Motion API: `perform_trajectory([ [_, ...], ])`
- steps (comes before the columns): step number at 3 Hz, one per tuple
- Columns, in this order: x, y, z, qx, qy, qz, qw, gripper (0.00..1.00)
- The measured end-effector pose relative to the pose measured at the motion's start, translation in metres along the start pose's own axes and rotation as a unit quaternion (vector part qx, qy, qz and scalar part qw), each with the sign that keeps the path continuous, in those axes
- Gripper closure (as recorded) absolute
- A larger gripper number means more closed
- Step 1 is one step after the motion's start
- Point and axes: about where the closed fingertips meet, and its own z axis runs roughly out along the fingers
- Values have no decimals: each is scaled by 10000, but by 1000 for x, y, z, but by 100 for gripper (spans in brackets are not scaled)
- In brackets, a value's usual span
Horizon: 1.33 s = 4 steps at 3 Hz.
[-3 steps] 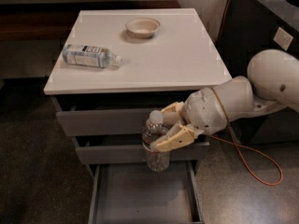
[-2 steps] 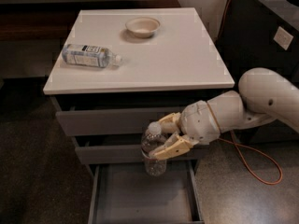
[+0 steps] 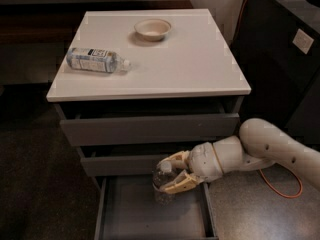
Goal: Place water bottle into bottom drawer
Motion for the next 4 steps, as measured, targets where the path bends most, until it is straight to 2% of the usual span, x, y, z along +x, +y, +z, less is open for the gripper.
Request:
perform_trajectory([
  [2, 83, -1, 45, 32, -46, 172, 9998, 100],
  [3, 133, -7, 79, 213, 45, 374, 9991, 100],
  [4, 160, -15, 98, 442, 164, 450, 9979, 100],
])
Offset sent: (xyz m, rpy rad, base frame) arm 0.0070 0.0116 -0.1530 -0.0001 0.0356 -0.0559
